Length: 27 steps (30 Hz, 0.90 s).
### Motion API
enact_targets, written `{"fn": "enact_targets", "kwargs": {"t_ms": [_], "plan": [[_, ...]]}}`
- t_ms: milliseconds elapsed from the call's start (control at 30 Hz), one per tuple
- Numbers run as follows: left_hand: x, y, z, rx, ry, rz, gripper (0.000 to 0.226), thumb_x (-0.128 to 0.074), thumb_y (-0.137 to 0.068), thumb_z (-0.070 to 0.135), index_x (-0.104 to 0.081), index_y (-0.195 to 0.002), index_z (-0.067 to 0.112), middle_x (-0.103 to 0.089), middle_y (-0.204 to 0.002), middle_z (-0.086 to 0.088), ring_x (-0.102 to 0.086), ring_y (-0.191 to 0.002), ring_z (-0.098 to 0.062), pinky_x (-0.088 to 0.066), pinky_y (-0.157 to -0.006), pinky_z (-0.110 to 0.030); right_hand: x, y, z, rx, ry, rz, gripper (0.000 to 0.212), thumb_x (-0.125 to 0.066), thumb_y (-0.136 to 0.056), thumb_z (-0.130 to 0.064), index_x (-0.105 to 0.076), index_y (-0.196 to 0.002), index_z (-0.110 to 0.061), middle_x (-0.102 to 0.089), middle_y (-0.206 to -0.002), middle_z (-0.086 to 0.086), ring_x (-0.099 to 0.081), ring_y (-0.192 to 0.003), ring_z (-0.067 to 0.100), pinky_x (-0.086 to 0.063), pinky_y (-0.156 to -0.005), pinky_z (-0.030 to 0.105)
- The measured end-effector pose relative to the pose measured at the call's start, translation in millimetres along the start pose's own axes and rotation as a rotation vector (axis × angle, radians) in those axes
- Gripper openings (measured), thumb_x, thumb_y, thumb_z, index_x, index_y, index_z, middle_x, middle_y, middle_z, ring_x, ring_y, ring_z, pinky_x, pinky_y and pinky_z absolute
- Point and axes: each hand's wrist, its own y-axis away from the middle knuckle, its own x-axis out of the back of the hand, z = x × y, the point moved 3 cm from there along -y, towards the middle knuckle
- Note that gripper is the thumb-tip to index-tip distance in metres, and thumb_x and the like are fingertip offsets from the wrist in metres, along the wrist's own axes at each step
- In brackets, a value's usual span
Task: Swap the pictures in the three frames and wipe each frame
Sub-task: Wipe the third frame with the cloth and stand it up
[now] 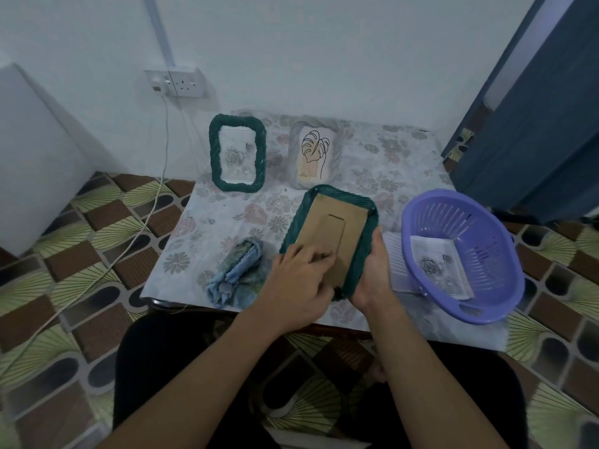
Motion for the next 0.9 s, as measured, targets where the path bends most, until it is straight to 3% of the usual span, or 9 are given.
{"fn": "enact_targets", "kwargs": {"t_ms": [100, 200, 367, 567, 700, 800, 900], "plan": [[1, -7, -6, 0.113, 0.162, 0.194, 0.040, -0.056, -0.088, 0.042, -0.066, -0.115, 0.014, -0.054, -0.116, -0.001, -0.048, -0.109, -0.021, -0.049, -0.091, -0.041, 2, 0, 3, -0.020, 0.043, -0.026, 0.078, -0.021, -0.097, -0.069, -0.057, -0.137, -0.012, -0.062, -0.132, 0.016, -0.059, -0.123, 0.034, -0.046, -0.103, 0.049], [6, -13, -6, 0.227, 0.151, 0.283, 0.046, -0.072, -0.081, 0.048, -0.056, -0.110, 0.016, -0.046, -0.112, -0.002, -0.047, -0.103, -0.019, -0.045, -0.084, -0.030, 2, -2, 9, -0.039, 0.061, -0.030, 0.077, -0.025, -0.096, -0.069, -0.054, -0.140, -0.013, -0.060, -0.136, 0.017, -0.056, -0.126, 0.035, -0.041, -0.109, 0.053], [7, -19, -7, 0.361, 0.185, 0.184, 0.072, -0.080, -0.073, 0.043, -0.039, -0.126, 0.016, -0.044, -0.124, -0.007, -0.052, -0.107, -0.025, -0.046, -0.082, -0.032, 3, -2, 13, -0.050, 0.127, -0.009, 0.073, -0.023, -0.098, -0.067, -0.053, -0.140, -0.016, -0.063, -0.133, 0.013, -0.060, -0.122, 0.030, -0.049, -0.099, 0.045], [14, -17, -5, 0.378, 0.189, 0.055, 0.071, -0.068, -0.078, 0.040, -0.032, -0.135, 0.018, -0.052, -0.127, -0.007, -0.055, -0.106, -0.026, -0.049, -0.082, -0.036, 8, 3, 18, -0.077, 0.202, -0.011, 0.066, -0.023, -0.099, -0.063, -0.060, -0.133, -0.020, -0.067, -0.127, 0.008, -0.066, -0.113, 0.022, -0.055, -0.086, 0.036], [25, -18, -6, 0.385, 0.111, -0.031, 0.067, -0.063, -0.082, 0.044, -0.035, -0.136, 0.015, -0.061, -0.103, -0.005, -0.060, -0.091, -0.024, -0.053, -0.075, -0.037, 14, 3, 20, -0.081, 0.231, 0.001, 0.066, -0.032, -0.093, -0.066, -0.060, -0.133, -0.020, -0.067, -0.127, 0.008, -0.065, -0.115, 0.024, -0.052, -0.094, 0.041], [33, -22, -7, 0.393, 0.019, -0.138, 0.065, -0.063, -0.082, 0.049, -0.042, -0.133, 0.015, -0.060, -0.112, -0.009, -0.059, -0.098, -0.026, -0.052, -0.080, -0.037, 16, 5, 23, -0.100, 0.244, 0.000, 0.068, -0.038, -0.084, -0.068, -0.063, -0.128, -0.022, -0.068, -0.125, 0.008, -0.065, -0.114, 0.026, -0.053, -0.093, 0.043], [37, -25, -4, 0.383, -0.037, -0.208, 0.065, -0.063, -0.083, 0.049, -0.043, -0.133, 0.013, -0.058, -0.118, -0.011, -0.057, -0.102, -0.027, -0.048, -0.078, -0.034, 17, 7, 26, -0.139, 0.224, -0.018, 0.064, -0.033, -0.094, -0.063, -0.062, -0.130, -0.019, -0.067, -0.127, 0.011, -0.064, -0.114, 0.029, -0.052, -0.093, 0.044]]}}
